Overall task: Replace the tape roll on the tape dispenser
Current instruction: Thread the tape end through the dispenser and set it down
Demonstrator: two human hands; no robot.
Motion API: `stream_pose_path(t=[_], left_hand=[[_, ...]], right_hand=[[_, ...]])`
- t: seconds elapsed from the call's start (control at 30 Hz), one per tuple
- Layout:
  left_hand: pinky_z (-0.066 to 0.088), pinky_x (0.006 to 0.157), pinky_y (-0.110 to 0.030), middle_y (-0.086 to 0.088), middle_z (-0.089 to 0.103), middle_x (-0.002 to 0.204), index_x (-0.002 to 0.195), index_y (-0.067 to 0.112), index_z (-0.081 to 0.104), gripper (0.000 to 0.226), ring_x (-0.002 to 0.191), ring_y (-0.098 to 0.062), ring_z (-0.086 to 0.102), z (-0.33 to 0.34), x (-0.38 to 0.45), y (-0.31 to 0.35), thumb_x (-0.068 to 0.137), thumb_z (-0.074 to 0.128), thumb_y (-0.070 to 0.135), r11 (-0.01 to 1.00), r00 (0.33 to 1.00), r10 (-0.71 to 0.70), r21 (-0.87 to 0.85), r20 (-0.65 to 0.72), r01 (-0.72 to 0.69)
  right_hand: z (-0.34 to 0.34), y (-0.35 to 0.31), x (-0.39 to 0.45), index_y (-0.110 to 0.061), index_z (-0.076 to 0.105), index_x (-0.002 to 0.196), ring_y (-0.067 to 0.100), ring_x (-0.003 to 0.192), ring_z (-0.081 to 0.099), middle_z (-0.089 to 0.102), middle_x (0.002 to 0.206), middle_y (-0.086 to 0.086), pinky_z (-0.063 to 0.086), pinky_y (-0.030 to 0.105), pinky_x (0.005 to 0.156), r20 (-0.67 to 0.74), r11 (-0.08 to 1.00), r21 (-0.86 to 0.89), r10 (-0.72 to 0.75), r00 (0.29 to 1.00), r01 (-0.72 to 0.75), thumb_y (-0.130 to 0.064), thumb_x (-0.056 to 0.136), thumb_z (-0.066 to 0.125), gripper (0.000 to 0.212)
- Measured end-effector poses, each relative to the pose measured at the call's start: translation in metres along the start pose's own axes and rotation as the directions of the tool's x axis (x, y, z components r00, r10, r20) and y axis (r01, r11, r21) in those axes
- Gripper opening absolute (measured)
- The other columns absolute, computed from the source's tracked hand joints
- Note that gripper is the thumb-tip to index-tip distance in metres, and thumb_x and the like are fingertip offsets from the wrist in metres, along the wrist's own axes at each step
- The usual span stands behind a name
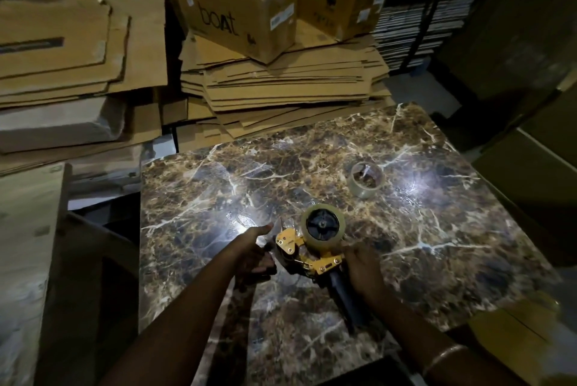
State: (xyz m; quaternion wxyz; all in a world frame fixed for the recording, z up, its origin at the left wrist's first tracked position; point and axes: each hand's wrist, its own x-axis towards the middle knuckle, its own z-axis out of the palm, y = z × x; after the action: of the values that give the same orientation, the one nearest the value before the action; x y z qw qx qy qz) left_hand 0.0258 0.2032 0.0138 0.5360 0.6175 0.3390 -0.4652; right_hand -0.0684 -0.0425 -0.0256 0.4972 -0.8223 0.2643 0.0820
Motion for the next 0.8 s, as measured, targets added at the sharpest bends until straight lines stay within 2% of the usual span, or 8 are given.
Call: stream_pose_path(t=[0.07,0.13,0.27,0.37,0.47,0.6,0.7,0.8], left_hand=[[0.049,0.062,-0.034,-0.018,0.058,0.078,0.082,0.006,0.057,0.052,0.062,-0.029,0.058,0.005,-0.006,0.002,0.084,0.064,0.058,0.996,1.0,0.012,-0.085,0.002,-0.012],[0.049,0.06,-0.032,-0.017,0.058,0.074,0.079,0.01,0.055,0.047,0.058,-0.028,0.058,0.006,-0.006,0.006,0.086,0.062,0.056,0.992,1.0,0.028,-0.121,-0.009,-0.029],[0.046,0.049,-0.023,-0.016,0.061,0.059,0.077,-0.002,0.057,0.045,0.045,-0.025,0.06,0.01,-0.001,0.01,0.091,0.06,0.041,1.0,1.0,-0.022,-0.01,-0.015,0.022],[0.052,0.048,-0.028,-0.026,0.064,0.067,0.08,-0.012,0.058,0.026,0.043,-0.032,0.063,0.009,0.007,0.012,0.091,0.055,0.012,0.999,0.994,-0.021,0.034,-0.108,0.024],[0.061,0.06,-0.038,-0.023,0.069,0.071,0.081,-0.01,0.067,0.013,0.053,-0.031,0.065,0.008,0.012,0.014,0.08,0.064,0.002,0.983,0.961,0.065,0.181,-0.27,-0.015],[0.057,0.051,-0.025,-0.012,0.065,0.067,0.069,0.005,0.06,0.014,0.057,-0.023,0.064,0.008,0.014,0.019,0.079,0.069,0.002,0.951,0.917,0.173,0.302,-0.359,-0.061],[0.061,0.08,-0.048,-0.025,0.072,0.084,0.068,-0.003,0.066,0.014,0.077,-0.034,0.072,-0.002,0.031,0.024,0.068,0.081,-0.004,0.954,0.901,0.185,0.293,-0.392,-0.069],[0.06,0.079,-0.052,-0.031,0.07,0.09,0.078,-0.005,0.066,0.015,0.08,-0.037,0.073,-0.004,0.038,0.027,0.071,0.079,-0.004,0.954,0.897,0.205,0.283,-0.392,-0.095]], right_hand=[[-0.002,0.001,0.004,-0.007,0.068,0.078,0.02,0.07,0.059,0.064,0.072,0.007,0.042,0.034,0.067,0.126,0.994,-0.065,0.101,0.987,-0.093,-0.039,0.106,0.039,0.052],[-0.005,0.003,0.011,-0.009,0.061,0.061,0.019,0.059,0.053,0.056,0.058,0.005,0.038,0.033,0.066,0.178,0.976,-0.052,0.215,0.96,-0.21,-0.044,0.106,0.035,0.062],[-0.004,0.004,0.018,-0.01,0.059,0.063,0.019,0.044,0.05,0.055,0.047,0.004,0.039,0.03,0.053,0.335,0.85,0.227,0.389,0.858,-0.475,-0.059,0.099,0.04,0.064],[-0.006,0.006,0.016,0.002,0.074,0.088,0.032,0.059,0.066,0.073,0.072,0.021,0.053,0.038,0.065,0.545,0.76,0.28,0.377,0.749,-0.586,-0.065,0.097,0.036,0.077],[-0.01,0.009,0.012,0.017,0.067,0.111,0.037,0.07,0.068,0.069,0.093,0.031,0.058,0.043,0.069,0.728,0.641,0.29,0.334,0.598,-0.711,-0.079,0.088,0.035,0.104],[-0.013,-0.007,-0.002,0.006,0.067,0.094,0.028,0.054,0.062,0.066,0.075,0.019,0.05,0.027,0.05,0.836,0.6,0.205,0.304,0.457,-0.774,-0.082,0.087,0.03,0.095],[-0.011,-0.019,-0.012,-0.003,0.063,0.083,0.015,0.038,0.052,0.062,0.055,0.006,0.04,0.016,0.039,0.789,0.663,0.227,0.305,0.534,-0.713,-0.072,0.096,0.019,0.083],[-0.007,-0.018,-0.015,-0.004,0.064,0.081,0.013,0.034,0.047,0.058,0.049,0.004,0.037,0.016,0.036,0.747,0.687,0.291,0.272,0.607,-0.666,-0.071,0.094,0.018,0.083]])
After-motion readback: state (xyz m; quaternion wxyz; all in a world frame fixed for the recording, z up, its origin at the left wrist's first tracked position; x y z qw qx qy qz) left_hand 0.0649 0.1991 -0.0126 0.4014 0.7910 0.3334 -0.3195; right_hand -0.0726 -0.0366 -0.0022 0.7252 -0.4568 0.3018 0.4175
